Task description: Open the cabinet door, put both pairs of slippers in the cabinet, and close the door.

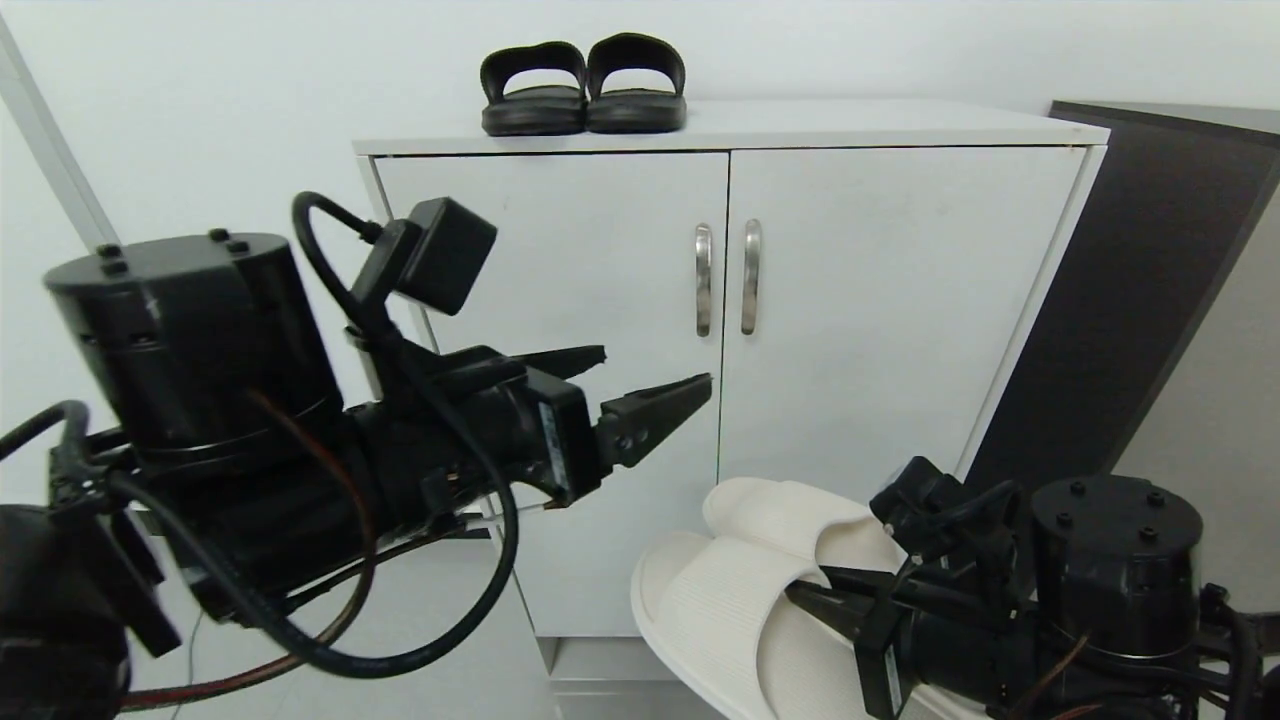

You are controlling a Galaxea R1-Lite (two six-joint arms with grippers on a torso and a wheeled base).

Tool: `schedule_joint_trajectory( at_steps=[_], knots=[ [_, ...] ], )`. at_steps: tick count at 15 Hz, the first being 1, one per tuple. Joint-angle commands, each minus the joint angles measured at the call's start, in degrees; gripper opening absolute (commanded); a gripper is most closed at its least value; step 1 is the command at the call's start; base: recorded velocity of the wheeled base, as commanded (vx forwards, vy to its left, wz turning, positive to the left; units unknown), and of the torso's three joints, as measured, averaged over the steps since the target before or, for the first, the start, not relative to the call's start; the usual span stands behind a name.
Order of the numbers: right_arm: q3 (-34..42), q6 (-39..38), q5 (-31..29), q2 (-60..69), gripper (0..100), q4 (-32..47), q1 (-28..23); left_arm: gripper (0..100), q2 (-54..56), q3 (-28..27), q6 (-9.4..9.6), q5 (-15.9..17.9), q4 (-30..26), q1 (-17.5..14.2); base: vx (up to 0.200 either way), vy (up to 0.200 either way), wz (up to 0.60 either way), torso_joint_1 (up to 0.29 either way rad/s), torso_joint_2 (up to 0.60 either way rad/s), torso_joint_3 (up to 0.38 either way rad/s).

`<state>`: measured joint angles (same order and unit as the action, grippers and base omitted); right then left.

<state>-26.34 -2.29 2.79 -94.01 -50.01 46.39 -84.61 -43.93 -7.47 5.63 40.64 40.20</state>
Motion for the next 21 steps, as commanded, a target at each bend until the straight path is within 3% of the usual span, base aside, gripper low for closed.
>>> schedule_joint_trajectory(
  at_steps=[1, 5, 8, 11, 12, 13, 14, 15, 17, 21],
  knots=[
    [0.06, 0.01, 0.02, -0.2, 0, 0.0, 0.02, 100, -5.82, -4.76, -0.09, -0.27, 0.14, 1.98, 0.0, 0.0, 0.0, 0.0, 0.0, 0.0],
    [0.5, 0.01, 0.02, -1.35, 0, -0.18, -0.15, 100, -12.68, -14.25, -0.26, 0.26, -2.41, 5.06, 0.0, 0.0, 0.0, 0.0, 0.0, 0.0],
    [0.5, 0.01, 0.11, -1.44, 0, -0.18, -0.15, 100, -17.07, -24.44, -1.23, 4.56, -9.88, 4.0, 0.0, 0.0, 0.0, 0.0, 0.0, 0.0],
    [0.5, 0.01, 0.28, -1.79, 0, -0.18, -0.15, 100, -18.04, -29.98, -5.18, 11.59, -13.31, 1.98, 0.0, 0.0, 0.0, 0.0, 0.0, 0.0],
    [0.59, 0.01, 0.37, -1.79, 0, -0.18, -0.15, 100, -18.57, -33.58, -10.11, 17.13, -16.47, 0.66, 0.0, 0.0, 0.0, 0.0, 0.0, 0.0],
    [0.59, 0.01, 0.37, -1.87, 0, -0.18, -0.15, 100, -19.18, -35.25, -12.39, 18.71, -16.83, -0.04, 0.0, 0.0, 0.0, 0.0, 0.0, 0.0],
    [0.59, 0.09, 0.37, -1.87, 0, -0.18, -0.15, 100, -20.41, -36.92, -13.88, 18.8, -16.74, -0.48, 0.0, 0.0, 0.0, 0.0, 0.0, 0.0],
    [0.59, 0.09, 0.37, -1.96, 0, -0.18, -0.15, 100, -21.03, -37.72, -14.15, 18.63, -16.74, -0.74, 0.0, 0.0, 0.0, 0.0, 0.0, 0.0],
    [0.59, 0.09, 0.46, -2.58, 0, -0.18, -0.15, 100, -22.52, -40.0, -14.24, 17.66, -16.91, -0.74, 0.0, 0.0, 0.0, 0.0, 0.0, 0.0],
    [0.68, 0.09, 0.46, -2.58, 0, -0.18, -0.15, 100, -24.02, -41.85, -14.15, 12.39, -16.91, -0.74, 0.0, 0.0, 0.0, 0.0, 0.0, 0.0]
  ],
)
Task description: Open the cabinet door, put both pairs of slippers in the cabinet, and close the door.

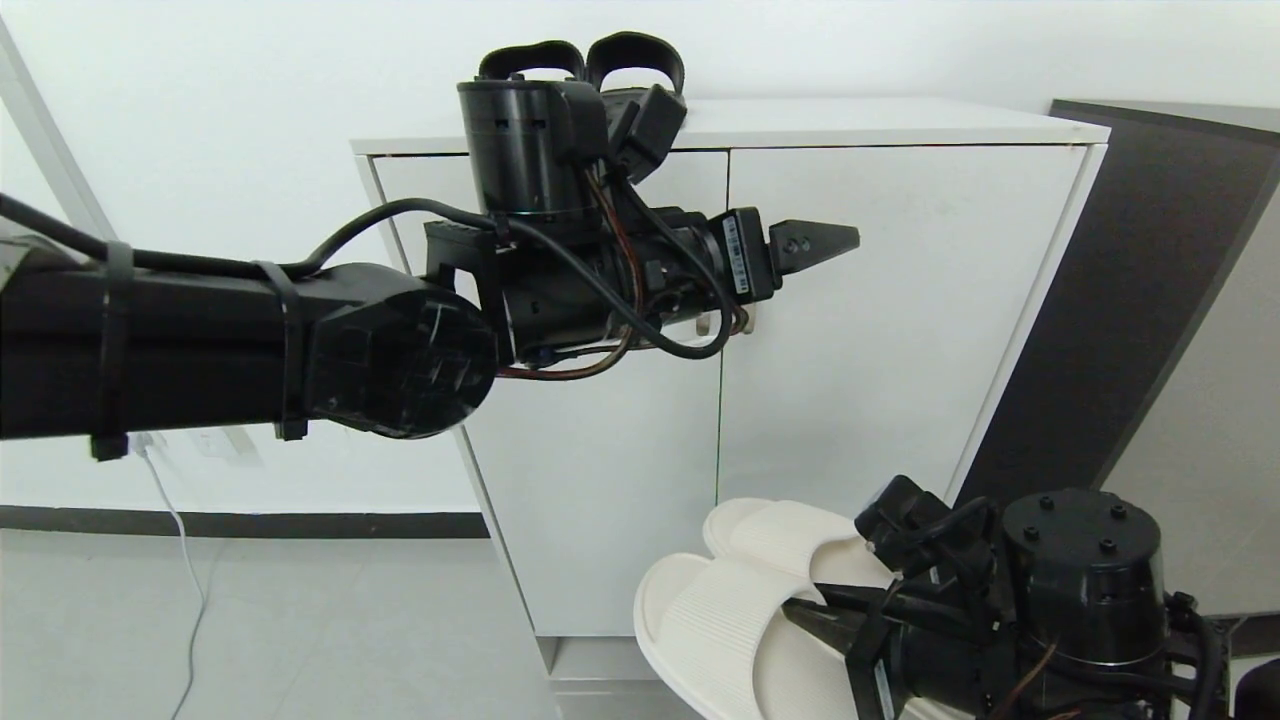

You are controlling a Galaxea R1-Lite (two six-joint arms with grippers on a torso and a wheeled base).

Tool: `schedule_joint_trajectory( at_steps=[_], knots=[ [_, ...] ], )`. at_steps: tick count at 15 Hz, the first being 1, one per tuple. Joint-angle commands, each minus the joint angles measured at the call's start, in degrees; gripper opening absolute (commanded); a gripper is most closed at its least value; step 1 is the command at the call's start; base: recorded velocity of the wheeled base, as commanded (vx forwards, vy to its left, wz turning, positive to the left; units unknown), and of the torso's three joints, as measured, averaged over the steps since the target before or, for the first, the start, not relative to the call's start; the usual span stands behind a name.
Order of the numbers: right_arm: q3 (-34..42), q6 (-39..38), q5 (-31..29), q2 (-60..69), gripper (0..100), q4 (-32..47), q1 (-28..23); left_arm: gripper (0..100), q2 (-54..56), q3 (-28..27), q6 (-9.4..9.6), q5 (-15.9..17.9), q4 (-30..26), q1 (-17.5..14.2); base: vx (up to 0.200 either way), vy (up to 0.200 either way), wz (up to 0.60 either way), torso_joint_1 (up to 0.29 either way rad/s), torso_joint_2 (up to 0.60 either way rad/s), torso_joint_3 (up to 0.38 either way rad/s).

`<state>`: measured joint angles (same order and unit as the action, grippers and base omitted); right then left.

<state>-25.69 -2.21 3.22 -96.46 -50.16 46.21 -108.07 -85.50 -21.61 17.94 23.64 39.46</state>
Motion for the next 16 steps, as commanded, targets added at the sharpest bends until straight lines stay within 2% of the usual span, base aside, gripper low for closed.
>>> schedule_joint_trajectory(
  at_steps=[1, 8, 16],
  knots=[
    [0.02, 0.01, 0.03, -0.22, 0, -0.02, 0.02, 100, -0.56, -0.28, -0.01, -0.98, 0.01, 0.0, 0.0, 0.0, 0.0, 0.0, 0.0, 0.0],
    [0.11, 0.01, -0.05, -0.13, 0, -0.02, 0.02, 100, -2.15, -0.63, -0.01, -5.38, 0.18, -0.88, 0.0, 0.0, 0.0, 0.0, 0.0, 0.0],
    [0.37, 0.01, -0.05, -0.13, 0, -0.02, 0.1, 100, -6.72, -5.2, 0.26, -5.46, 0.01, -1.23, 0.0, 0.0, 0.0, 0.0, 0.0, 0.0]
  ],
)
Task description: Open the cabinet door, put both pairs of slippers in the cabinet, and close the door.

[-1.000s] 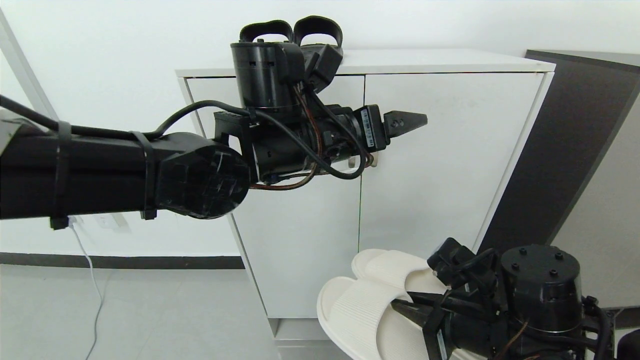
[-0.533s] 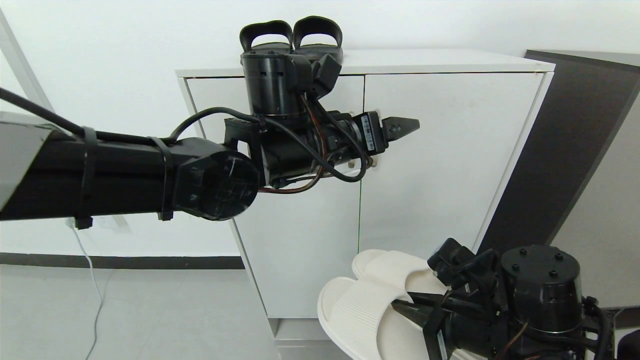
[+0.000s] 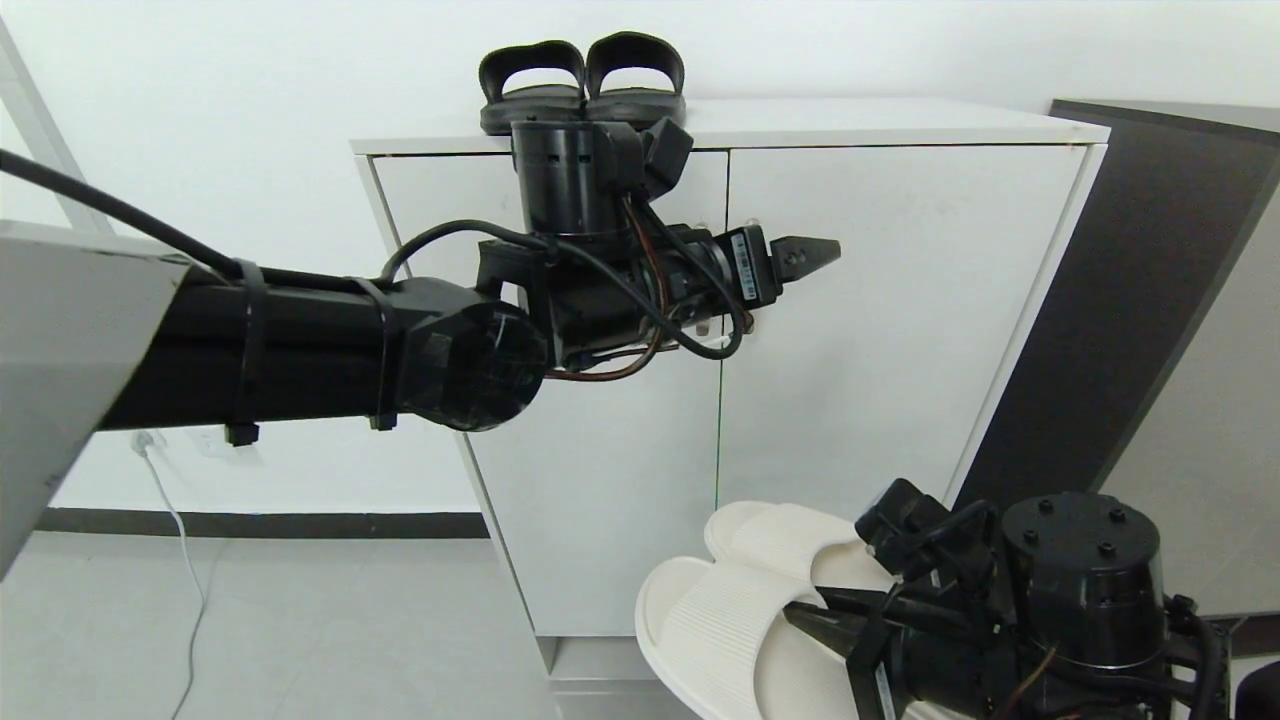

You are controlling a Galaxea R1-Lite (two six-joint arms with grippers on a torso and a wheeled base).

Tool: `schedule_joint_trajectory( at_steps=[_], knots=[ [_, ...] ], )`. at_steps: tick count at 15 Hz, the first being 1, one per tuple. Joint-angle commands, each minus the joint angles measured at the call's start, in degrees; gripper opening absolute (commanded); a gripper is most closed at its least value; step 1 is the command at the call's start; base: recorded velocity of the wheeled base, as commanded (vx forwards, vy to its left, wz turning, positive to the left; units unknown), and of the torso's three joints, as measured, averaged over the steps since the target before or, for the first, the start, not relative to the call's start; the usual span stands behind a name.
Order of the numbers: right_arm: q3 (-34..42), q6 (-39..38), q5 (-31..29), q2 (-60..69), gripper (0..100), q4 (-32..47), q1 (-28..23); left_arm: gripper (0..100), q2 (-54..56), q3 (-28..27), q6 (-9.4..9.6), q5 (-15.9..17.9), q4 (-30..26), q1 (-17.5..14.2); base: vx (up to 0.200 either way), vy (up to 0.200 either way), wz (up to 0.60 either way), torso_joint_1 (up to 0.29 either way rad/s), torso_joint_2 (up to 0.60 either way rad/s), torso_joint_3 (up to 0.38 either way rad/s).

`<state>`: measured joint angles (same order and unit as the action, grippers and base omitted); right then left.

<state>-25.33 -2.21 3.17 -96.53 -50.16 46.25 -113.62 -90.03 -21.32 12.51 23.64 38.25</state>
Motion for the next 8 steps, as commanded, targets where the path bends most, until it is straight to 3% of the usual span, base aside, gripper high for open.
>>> schedule_joint_trajectory(
  at_steps=[1, 3, 4, 8],
  knots=[
    [0.02, 0.01, 0.08, -0.07, 0, -0.02, 0.07, 100, -1.96, -1.73, -0.04, -0.03, -0.08, -0.02, 0.0, 0.0, 0.0, 0.0, 0.0, 0.0],
    [0.02, 0.01, 0.08, -0.07, 0, -0.02, 0.07, 100, -2.22, -1.99, -0.04, -0.03, -0.08, -0.02, 0.0, 0.0, 0.0, 0.0, 0.0, 0.0],
    [0.02, 0.01, 0.08, -0.07, 0, -0.02, 0.07, 0, -2.31, -1.99, -0.04, -0.03, -0.08, -0.02, 0.0, 0.0, 0.0, 0.0, 0.0, 0.0],
    [0.2, 0.01, -0.01, 0.11, 0, 0.07, 0.16, 0, -0.82, -0.59, -0.12, -0.11, 0.01, -0.02, 0.0, 0.0, 0.0, 0.0, 0.0, 0.0]
  ],
)
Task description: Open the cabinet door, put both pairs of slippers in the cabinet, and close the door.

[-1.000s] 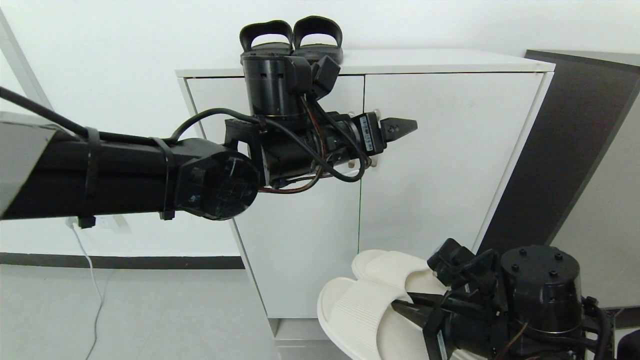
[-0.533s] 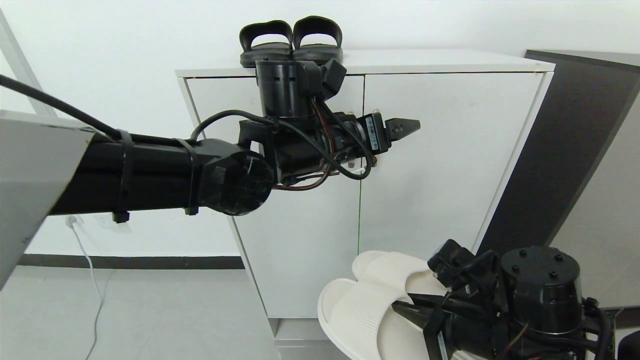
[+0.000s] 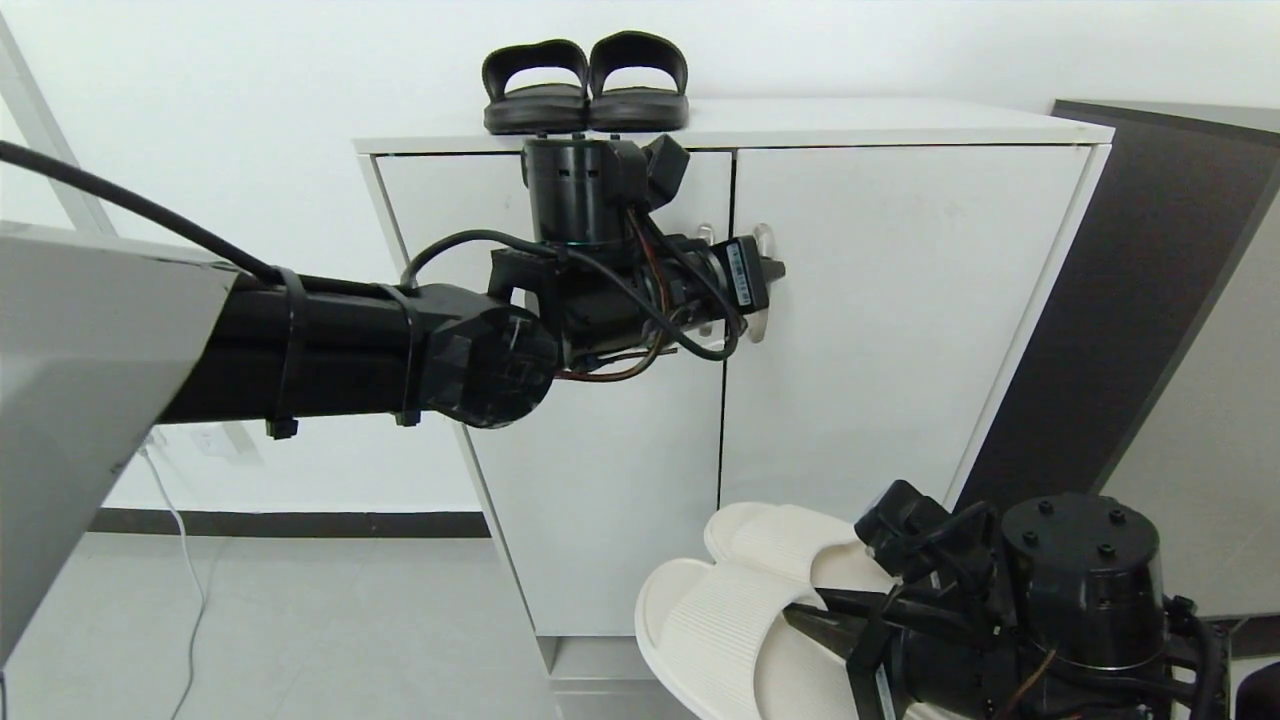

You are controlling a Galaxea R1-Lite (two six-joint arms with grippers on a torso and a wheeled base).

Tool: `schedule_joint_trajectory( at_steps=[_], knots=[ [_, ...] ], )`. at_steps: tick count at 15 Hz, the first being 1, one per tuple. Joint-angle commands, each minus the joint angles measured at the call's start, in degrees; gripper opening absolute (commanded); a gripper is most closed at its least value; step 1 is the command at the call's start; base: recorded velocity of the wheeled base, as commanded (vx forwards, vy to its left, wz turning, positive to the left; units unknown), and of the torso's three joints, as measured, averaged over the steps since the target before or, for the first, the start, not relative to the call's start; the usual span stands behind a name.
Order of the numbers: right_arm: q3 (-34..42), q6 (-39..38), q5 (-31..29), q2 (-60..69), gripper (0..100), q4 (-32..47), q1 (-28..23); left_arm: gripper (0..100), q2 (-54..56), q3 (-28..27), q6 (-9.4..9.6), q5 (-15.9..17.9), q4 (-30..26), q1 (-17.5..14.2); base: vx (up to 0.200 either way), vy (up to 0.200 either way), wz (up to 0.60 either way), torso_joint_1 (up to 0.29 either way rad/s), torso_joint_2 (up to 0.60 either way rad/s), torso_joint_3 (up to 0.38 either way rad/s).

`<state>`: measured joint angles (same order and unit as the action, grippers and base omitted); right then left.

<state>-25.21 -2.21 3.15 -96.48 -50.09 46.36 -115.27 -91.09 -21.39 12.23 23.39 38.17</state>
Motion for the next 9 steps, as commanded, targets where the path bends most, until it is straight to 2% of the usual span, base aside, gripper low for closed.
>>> schedule_joint_trajectory(
  at_steps=[1, 4, 5, 9],
  knots=[
    [0.42, 0.01, 0.02, 0.15, 0, -0.01, 0.4, 0, 2.33, 2.58, -0.05, -0.1, 0.25, 0.06, 0.0, 0.0, 0.0, 0.0, 0.0, 0.0],
    [0.6, 0.01, 0.11, 0.24, 0, -0.01, 0.92, 0, 5.67, 6.89, -0.05, -0.01, 0.51, 0.15, 0.0, 0.0, 0.0, 0.0, 0.0, 0.0],
    [1.04, 0.01, 0.55, 0.41, 0, -0.01, 1.19, 0, 8.05, 9.53, -0.05, 0.08, 0.6, 0.77, 0.0, 0.0, 0.0, 0.0, 0.0, 0.0],
    [3.5, 0.54, 5.2, 2.43, 0, -0.01, 1.89, 0, 12.62, 14.45, -0.05, -0.01, 0.69, 3.23, 0.0, 0.0, 0.0, 0.0, 0.0, 0.0]
  ],
)
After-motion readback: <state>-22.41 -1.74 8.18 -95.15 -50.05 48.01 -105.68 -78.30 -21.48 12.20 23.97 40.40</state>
